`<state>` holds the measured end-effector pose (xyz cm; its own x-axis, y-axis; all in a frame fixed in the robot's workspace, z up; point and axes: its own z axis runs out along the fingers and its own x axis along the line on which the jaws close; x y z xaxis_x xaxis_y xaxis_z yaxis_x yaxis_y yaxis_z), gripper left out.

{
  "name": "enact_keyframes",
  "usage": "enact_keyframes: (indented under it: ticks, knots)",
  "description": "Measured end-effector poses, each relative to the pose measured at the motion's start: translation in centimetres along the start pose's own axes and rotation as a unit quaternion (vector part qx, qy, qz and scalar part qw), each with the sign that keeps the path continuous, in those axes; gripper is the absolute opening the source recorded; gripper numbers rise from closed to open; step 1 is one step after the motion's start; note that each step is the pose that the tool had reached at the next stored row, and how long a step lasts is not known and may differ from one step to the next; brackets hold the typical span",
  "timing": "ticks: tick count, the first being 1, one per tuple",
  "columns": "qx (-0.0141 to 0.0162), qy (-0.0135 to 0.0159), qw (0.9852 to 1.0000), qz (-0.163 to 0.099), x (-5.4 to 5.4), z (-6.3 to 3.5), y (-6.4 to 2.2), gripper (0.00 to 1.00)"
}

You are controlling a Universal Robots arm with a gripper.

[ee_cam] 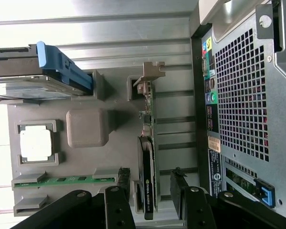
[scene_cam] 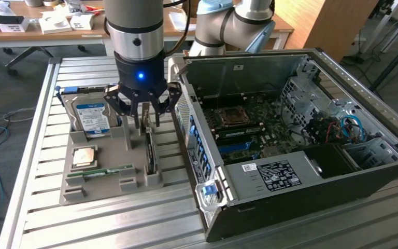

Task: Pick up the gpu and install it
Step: 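Pick up the gpu and move the gpu toward the slot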

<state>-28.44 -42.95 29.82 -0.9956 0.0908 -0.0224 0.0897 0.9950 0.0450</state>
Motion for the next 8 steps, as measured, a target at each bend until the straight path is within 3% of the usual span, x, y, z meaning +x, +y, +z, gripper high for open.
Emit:
enact_keyframes:
  ticks: [8]
  knots:
    - [0.0000, 0.0000, 1.0000, 0.000, -0.05, -0.02, -0.41, 0.47]
